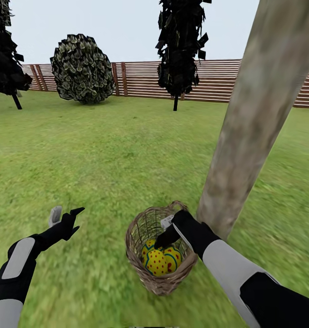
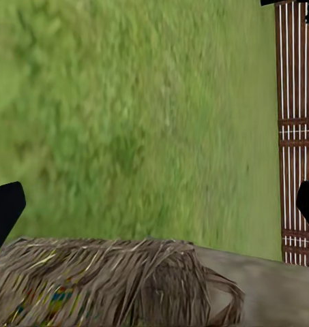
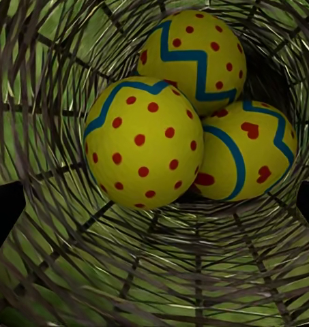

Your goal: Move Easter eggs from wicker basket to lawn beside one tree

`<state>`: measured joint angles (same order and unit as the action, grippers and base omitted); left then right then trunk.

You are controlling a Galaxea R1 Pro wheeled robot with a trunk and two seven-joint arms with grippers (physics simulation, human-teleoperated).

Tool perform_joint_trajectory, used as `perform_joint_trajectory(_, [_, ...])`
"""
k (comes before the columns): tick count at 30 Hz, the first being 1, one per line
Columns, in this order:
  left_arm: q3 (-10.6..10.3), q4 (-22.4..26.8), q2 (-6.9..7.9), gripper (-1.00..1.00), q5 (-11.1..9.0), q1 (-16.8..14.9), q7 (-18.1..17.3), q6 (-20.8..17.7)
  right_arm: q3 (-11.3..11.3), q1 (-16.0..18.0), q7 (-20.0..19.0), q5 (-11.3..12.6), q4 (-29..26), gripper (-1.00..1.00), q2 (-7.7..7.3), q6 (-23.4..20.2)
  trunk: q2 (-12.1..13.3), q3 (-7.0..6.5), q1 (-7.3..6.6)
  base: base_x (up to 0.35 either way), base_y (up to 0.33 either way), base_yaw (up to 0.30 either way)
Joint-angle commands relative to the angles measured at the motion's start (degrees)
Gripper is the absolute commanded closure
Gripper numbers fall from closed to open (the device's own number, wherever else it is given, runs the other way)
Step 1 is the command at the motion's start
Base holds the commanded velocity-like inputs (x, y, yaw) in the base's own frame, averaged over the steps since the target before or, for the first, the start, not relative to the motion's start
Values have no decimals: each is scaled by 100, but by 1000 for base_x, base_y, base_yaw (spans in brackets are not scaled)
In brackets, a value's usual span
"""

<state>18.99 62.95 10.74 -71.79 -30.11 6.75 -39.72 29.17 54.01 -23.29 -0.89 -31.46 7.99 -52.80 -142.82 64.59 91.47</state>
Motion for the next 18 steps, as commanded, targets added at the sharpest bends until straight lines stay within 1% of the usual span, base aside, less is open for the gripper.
perform_joint_trajectory(1, [8,7,-1,-100,-63,-3,54,-27,17,5,-17,-10,-6,-100,-1,-20,-42,24,20,0,0,0])
perform_joint_trajectory(18, [31,-1,6,-100,-63,-3,54,-27,18,5,-17,-16,-153,-100,1,-20,-65,400,64,0,0,0])
